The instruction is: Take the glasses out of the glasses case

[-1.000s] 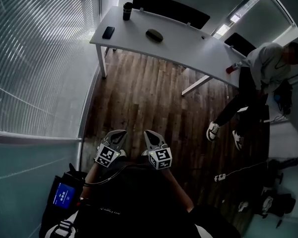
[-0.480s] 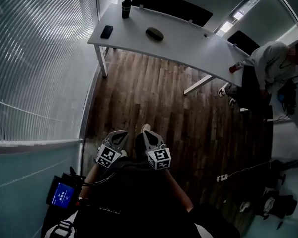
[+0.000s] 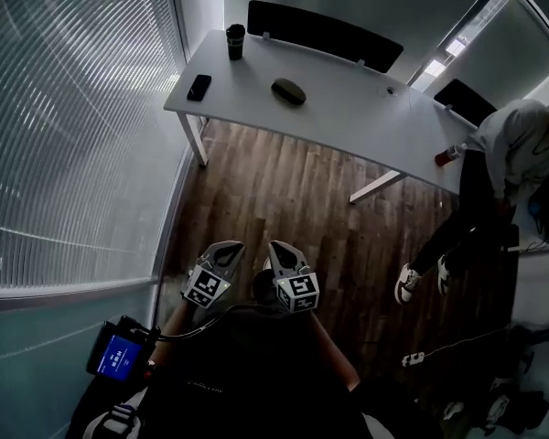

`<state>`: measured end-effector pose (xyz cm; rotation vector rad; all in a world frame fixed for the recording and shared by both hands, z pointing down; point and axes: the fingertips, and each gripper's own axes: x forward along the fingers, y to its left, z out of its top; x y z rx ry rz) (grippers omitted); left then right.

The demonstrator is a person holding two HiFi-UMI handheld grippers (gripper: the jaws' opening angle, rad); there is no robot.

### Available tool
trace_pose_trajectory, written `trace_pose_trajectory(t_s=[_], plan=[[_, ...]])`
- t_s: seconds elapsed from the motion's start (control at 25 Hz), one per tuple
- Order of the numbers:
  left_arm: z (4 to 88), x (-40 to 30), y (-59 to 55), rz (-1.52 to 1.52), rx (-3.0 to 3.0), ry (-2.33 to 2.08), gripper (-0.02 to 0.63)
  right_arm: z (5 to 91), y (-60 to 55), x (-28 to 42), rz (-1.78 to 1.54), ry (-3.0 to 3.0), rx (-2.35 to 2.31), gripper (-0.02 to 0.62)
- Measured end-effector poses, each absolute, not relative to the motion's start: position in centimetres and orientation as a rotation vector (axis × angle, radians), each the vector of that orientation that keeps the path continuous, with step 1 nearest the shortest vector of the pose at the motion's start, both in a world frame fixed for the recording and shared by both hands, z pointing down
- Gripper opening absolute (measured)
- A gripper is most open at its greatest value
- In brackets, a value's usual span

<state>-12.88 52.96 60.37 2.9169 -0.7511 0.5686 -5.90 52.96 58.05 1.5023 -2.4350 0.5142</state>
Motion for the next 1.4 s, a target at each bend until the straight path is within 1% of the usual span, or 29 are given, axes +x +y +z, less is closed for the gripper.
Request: trace_pose_trajectory(t_s=[0.2, 0.32, 0.44, 0.6, 0.76, 1.0, 1.24, 1.4], plan=[[59.6, -7.8, 49.3, 0.601, 2.934, -0.718, 0.006, 58.3, 48.7, -1.0, 0.541, -2.433, 1.506, 0.006], [60.5, -4.8, 48.0, 0.682, 2.950, -0.664, 0.006, 58.4, 46.1, 2.7, 0.558, -2.424, 1.544, 0.006], [61.6, -2.4, 46.6, 0.733, 2.949, -0.644, 0.006, 58.5, 43.9, 6.0, 0.567, -2.413, 1.586, 0.006], [60.4, 1.2, 43.6, 0.721, 2.942, -0.657, 0.006, 58.5, 41.2, 10.0, 0.559, -2.399, 1.620, 0.006], [60.4, 3.4, 42.9, 0.796, 2.970, -0.590, 0.006, 58.2, 39.3, 13.4, 0.571, -2.371, 1.704, 0.006], [61.2, 5.2, 41.8, 0.816, 2.954, -0.552, 0.006, 58.6, 38.2, 16.5, 0.631, -2.319, 1.797, 0.006], [61.9, 7.0, 39.0, 0.760, 2.956, -0.511, 0.006, 60.7, 37.8, 17.5, 0.655, -2.245, 1.786, 0.006], [61.7, 8.4, 35.3, 0.685, 2.985, -0.500, 0.006, 60.7, 35.4, 18.2, 0.637, -2.183, 1.802, 0.006]])
